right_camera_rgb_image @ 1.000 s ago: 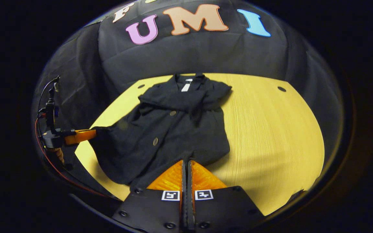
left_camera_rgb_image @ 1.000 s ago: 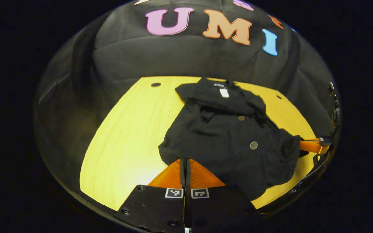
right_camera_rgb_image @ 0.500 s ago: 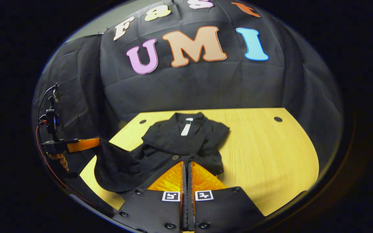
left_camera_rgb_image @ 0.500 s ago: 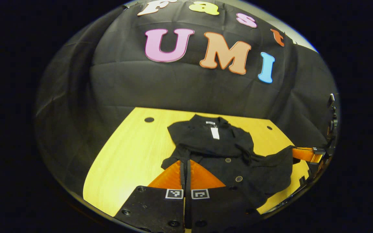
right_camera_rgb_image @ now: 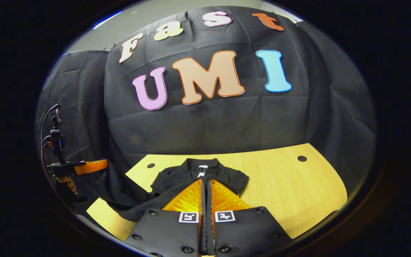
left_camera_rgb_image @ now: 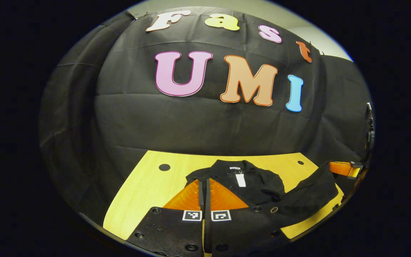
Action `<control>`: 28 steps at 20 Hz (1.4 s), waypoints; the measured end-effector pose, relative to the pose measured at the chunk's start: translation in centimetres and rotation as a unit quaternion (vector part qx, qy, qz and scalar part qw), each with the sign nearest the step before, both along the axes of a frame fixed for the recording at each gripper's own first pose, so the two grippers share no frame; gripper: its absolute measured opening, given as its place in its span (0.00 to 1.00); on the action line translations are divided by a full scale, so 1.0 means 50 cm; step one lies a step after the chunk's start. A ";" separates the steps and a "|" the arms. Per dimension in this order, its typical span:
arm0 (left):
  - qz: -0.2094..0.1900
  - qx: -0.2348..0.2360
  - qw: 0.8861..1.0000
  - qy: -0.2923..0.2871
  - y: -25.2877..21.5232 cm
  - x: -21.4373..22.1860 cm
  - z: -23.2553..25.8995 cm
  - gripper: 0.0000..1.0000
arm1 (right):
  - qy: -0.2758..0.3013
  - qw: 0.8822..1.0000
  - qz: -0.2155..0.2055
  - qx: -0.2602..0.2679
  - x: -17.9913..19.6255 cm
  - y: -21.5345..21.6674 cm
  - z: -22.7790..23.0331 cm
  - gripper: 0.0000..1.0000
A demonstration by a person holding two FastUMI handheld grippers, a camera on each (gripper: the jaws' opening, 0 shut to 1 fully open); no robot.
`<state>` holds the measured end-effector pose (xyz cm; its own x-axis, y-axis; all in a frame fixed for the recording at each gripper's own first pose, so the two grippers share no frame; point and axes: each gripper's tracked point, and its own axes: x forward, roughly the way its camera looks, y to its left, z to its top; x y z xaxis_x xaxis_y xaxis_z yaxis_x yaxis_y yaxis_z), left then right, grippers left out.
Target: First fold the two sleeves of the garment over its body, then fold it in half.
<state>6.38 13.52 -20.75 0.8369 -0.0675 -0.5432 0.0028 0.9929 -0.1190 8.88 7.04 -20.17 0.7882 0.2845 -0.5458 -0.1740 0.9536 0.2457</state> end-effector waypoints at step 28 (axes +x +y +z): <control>0.076 0.068 0.986 -0.129 0.070 0.352 -0.025 0.92 | -0.099 0.979 -0.163 -0.072 0.357 -0.126 -0.023 0.97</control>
